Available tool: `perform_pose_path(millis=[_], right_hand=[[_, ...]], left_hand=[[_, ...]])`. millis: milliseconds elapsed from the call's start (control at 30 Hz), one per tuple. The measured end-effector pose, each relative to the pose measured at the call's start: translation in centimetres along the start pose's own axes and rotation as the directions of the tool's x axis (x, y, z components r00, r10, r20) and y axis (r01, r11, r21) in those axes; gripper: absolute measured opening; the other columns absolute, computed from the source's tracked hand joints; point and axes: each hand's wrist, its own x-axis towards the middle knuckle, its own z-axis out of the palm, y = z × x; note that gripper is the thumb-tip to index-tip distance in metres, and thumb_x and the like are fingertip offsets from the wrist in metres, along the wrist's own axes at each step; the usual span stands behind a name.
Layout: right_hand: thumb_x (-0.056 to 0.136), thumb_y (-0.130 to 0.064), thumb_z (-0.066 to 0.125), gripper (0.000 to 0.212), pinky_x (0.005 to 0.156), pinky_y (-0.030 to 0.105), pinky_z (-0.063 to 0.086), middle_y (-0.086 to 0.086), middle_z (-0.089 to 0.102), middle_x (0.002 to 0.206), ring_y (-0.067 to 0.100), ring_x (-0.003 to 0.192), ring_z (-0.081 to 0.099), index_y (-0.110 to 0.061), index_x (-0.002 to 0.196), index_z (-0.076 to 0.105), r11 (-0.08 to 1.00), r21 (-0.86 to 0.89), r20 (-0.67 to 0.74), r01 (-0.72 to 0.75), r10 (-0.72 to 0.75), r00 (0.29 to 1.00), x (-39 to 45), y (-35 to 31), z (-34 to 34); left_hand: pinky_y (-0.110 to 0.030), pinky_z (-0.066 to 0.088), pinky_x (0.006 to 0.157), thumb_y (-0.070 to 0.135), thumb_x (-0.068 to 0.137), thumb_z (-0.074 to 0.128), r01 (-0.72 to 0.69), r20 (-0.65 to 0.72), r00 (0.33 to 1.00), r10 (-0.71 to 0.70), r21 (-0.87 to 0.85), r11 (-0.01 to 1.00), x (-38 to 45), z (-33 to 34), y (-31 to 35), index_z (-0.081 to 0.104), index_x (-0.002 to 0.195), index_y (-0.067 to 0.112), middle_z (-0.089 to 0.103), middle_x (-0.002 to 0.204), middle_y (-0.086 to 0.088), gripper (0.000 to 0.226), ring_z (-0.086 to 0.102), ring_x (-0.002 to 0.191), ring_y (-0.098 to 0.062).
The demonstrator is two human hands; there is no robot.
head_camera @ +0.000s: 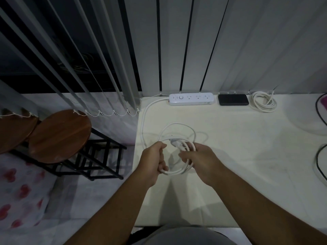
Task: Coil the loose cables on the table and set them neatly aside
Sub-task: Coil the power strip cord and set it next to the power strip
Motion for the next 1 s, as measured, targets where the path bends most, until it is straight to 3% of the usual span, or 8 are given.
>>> perform_pose_path(millis=[200, 333, 400, 467, 567, 733, 867, 1000], right_hand=[[0.062, -0.013, 0.085, 0.062, 0.068, 0.024, 0.048, -0.001, 0.057, 0.099, 0.017, 0.088, 0.055, -0.041, 0.103, 0.047, 0.86, -0.434, -0.164, 0.268, -0.368, 0.915, 0.2, 1.4, 0.5], [0.058, -0.027, 0.09, 0.091, 0.098, 0.029, 0.037, -0.008, 0.048, 0.136, 0.012, 0.122, 0.041, -0.041, 0.135, 0.042, 0.598, -0.705, -0.072, 0.381, -0.595, 0.8, 0.7, 1.2, -0.2], [0.062, -0.026, 0.087, 0.086, 0.096, 0.025, 0.041, -0.013, 0.055, 0.128, 0.007, 0.114, 0.05, -0.042, 0.135, 0.045, 0.632, -0.648, 0.004, 0.424, -0.554, 0.832, 0.6, 0.8, -0.7], [0.069, -0.028, 0.083, 0.059, 0.079, 0.017, 0.048, -0.018, 0.064, 0.099, 0.001, 0.088, 0.06, -0.045, 0.118, 0.053, 0.723, -0.562, 0.011, 0.402, -0.479, 0.878, 0.6, 0.6, -0.8], [0.073, -0.039, 0.077, 0.024, 0.067, 0.03, 0.057, -0.005, 0.069, 0.077, 0.009, 0.067, 0.065, -0.027, 0.091, 0.066, 0.853, -0.467, -0.097, 0.234, -0.312, 0.945, 0.3, 0.6, -0.3], [0.089, -0.027, 0.071, 0.02, 0.063, 0.03, 0.059, 0.006, 0.07, 0.08, 0.015, 0.066, 0.068, -0.012, 0.1, 0.062, 0.996, -0.076, -0.019, -0.042, 0.04, 0.999, -0.1, 0.0, 0.4], [0.093, -0.039, 0.07, 0.031, 0.073, 0.033, 0.054, 0.002, 0.068, 0.075, 0.015, 0.068, 0.067, -0.014, 0.108, 0.058, 0.985, 0.141, 0.128, -0.099, 0.081, 0.988, -0.3, -0.4, 0.2], [0.102, -0.041, 0.056, 0.039, 0.084, 0.041, 0.058, 0.013, 0.074, 0.095, 0.028, 0.088, 0.074, -0.009, 0.123, 0.055, 0.95, 0.29, 0.167, -0.117, 0.07, 0.983, -0.6, -0.4, 0.4]], left_hand=[[-0.028, 0.027, 0.046, 0.019, 0.088, 0.057, -0.012, 0.077, 0.997, 0.003, 0.123, 0.992, -0.2, -0.9, 0.4, 0.028, 0.057, 0.025, 0.015, 0.053, 0.002, 0.043, 0.011, 0.044, -0.017], [-0.028, 0.027, 0.045, 0.02, 0.087, 0.059, -0.017, 0.101, 0.995, -0.004, 0.203, 0.979, -0.3, -1.3, 0.7, 0.028, 0.057, 0.027, 0.014, 0.053, 0.003, 0.043, 0.01, 0.045, -0.018], [-0.027, 0.026, 0.045, 0.02, 0.087, 0.059, -0.024, 0.089, 0.996, 0.007, 0.192, 0.981, -0.3, -1.4, 0.8, 0.028, 0.054, 0.028, 0.014, 0.053, 0.004, 0.045, 0.01, 0.043, -0.017], [-0.027, 0.025, 0.045, 0.019, 0.086, 0.059, -0.052, 0.052, 0.998, 0.045, 0.148, 0.988, -0.3, -1.2, 1.0, 0.032, 0.048, 0.028, 0.016, 0.051, 0.005, 0.047, 0.013, 0.04, -0.016], [-0.026, 0.029, 0.044, 0.017, 0.081, 0.06, -0.133, -0.056, 0.989, 0.138, 0.079, 0.988, -0.1, -0.6, 1.2, 0.046, 0.039, 0.025, 0.023, 0.046, 0.006, 0.045, 0.019, 0.036, -0.014], [-0.031, 0.035, 0.053, 0.019, 0.078, 0.059, -0.224, -0.156, 0.962, 0.224, 0.016, 0.974, -0.2, 0.5, 0.8, 0.057, 0.056, 0.024, 0.03, 0.043, 0.006, 0.023, 0.03, 0.034, -0.013], [-0.032, 0.04, 0.054, 0.019, 0.082, 0.056, -0.245, -0.138, 0.963, 0.233, -0.074, 0.967, -0.4, 0.8, -0.1, 0.049, 0.062, 0.019, 0.029, 0.044, 0.006, 0.021, 0.029, 0.037, -0.013], [-0.032, 0.039, 0.053, 0.015, 0.093, 0.053, -0.202, -0.096, 0.978, 0.186, -0.201, 0.958, -0.4, 1.0, -0.9, 0.038, 0.064, 0.018, 0.025, 0.051, 0.003, 0.033, 0.026, 0.043, -0.015]])
